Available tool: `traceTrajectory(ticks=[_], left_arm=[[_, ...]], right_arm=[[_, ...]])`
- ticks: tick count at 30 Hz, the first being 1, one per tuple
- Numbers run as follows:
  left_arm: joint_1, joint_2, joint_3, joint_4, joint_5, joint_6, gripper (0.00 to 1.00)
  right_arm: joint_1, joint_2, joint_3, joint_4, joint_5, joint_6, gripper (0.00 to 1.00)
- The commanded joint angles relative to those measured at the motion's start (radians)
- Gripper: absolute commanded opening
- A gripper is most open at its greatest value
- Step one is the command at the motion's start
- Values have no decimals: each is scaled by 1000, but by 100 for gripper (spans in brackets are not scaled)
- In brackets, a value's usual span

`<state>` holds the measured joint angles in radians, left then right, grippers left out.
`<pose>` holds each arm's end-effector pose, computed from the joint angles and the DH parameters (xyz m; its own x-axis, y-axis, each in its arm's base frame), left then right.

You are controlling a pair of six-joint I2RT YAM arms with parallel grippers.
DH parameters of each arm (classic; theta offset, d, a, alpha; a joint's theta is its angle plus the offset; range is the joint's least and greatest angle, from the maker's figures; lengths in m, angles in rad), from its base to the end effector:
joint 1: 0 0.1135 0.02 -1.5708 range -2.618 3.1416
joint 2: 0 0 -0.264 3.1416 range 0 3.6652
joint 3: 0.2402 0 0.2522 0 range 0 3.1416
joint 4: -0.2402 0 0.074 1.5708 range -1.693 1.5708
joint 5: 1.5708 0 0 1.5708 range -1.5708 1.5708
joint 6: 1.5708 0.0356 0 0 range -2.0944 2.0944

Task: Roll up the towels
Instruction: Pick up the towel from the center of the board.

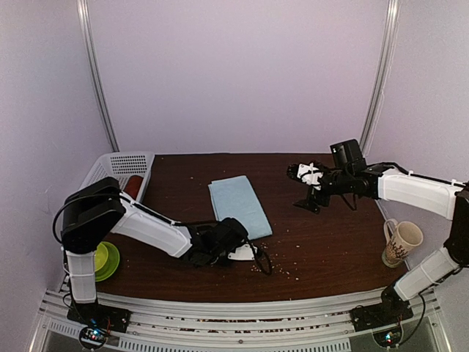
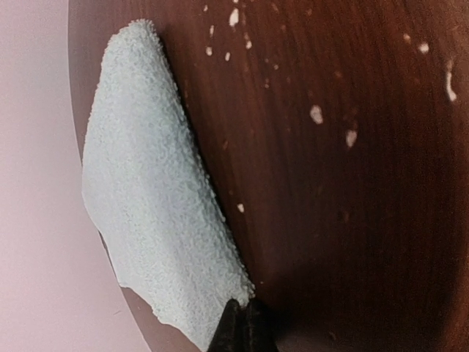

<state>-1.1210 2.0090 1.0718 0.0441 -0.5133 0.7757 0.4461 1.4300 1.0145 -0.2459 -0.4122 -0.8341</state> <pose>0.1858 -0.3447 0.1089 0.2138 0.9602 -0.1798 0.7017 -0.0229 0.7121 0.2784 0.1490 0.2654 0.1318 -0.6892 -0.7124 -0.8676 0.2674 -0.4192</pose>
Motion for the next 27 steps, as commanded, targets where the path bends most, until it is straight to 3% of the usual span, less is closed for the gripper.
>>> traceTrajectory(ticks=[1,9,17,21,27], left_arm=[[21,41,-13,-125,83,-33,0],[60,-121,-71,-64,228,-140,0],[138,-251,-129,-10,396,-254,0],[160,-252,-113,-13,434,-276,0],[183,-250,-123,1,471,-290,0]], right_arm=[[-4,-35,-29,31,-27,-73,100],[-4,-38,-95,76,-53,-221,100],[27,-1,-224,101,-125,-597,100],[83,39,-236,165,-111,-591,100],[213,103,-302,393,19,-471,100]])
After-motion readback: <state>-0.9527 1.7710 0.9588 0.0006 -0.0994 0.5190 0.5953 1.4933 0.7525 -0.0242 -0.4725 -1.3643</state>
